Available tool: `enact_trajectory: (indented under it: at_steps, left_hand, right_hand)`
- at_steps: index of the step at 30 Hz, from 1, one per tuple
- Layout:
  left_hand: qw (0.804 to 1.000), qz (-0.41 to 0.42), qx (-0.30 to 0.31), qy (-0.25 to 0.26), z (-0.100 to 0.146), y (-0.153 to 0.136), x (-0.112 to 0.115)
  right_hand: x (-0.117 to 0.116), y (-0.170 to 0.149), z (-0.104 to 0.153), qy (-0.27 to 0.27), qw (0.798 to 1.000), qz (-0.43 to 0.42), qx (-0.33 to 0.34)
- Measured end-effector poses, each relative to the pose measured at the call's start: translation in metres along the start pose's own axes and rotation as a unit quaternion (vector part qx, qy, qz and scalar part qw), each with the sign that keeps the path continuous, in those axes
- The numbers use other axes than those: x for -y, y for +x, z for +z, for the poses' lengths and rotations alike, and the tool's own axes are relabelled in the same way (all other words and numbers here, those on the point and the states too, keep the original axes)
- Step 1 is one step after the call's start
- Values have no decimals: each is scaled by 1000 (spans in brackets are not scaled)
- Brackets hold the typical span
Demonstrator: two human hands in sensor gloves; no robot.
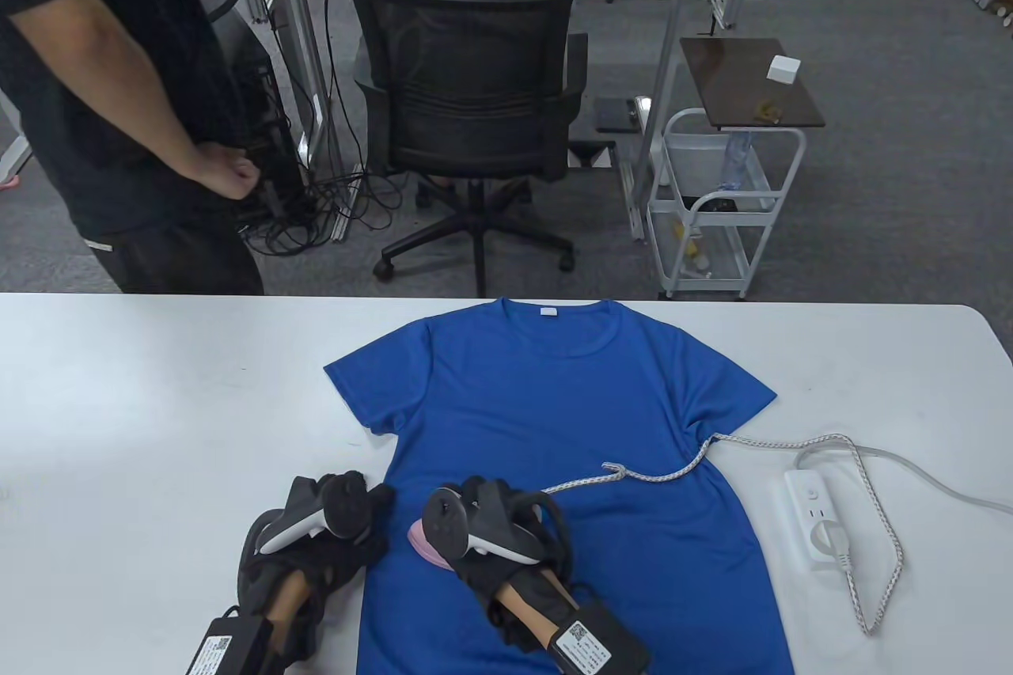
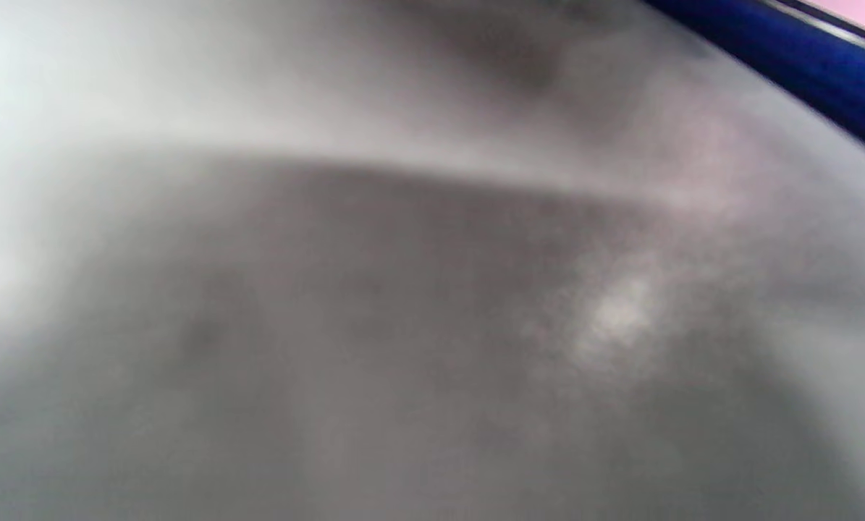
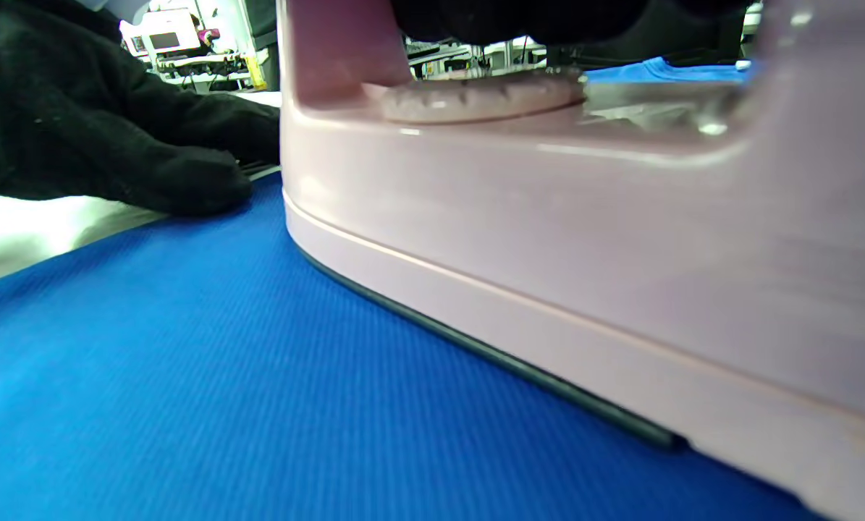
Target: Iron t-shirt with electric iron on table
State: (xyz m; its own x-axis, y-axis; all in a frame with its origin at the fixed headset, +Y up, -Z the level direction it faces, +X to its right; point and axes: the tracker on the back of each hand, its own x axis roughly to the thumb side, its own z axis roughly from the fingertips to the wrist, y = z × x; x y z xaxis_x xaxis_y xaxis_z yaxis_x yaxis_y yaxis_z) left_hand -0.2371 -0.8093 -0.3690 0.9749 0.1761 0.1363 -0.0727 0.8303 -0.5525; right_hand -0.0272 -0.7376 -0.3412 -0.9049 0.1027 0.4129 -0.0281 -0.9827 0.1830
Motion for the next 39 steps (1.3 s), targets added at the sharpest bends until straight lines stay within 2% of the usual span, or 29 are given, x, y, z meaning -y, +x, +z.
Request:
enact_trajectory:
  at_steps: [3,8,15,31,39]
  left_hand:
    - [1000,0,2,-4,0,0,1]
    - [1000,-20,-5,-5,0,2,1]
    - [1000,-10,-1,-5,0,2,1]
    - [1000,-7,2,-12,0,2,3]
    - [1000,-9,2,-11,0,2,2]
  right_hand:
    - [-2,-2,6,-14,1000,7,4]
    - [1,0,5,-2,1000,8,-2]
    - [4,3,4,-23,999,24,-35]
    - [10,-30,-42,-41,989,-24,-140]
    - [11,-37,-49,-32,988,-39,-145]
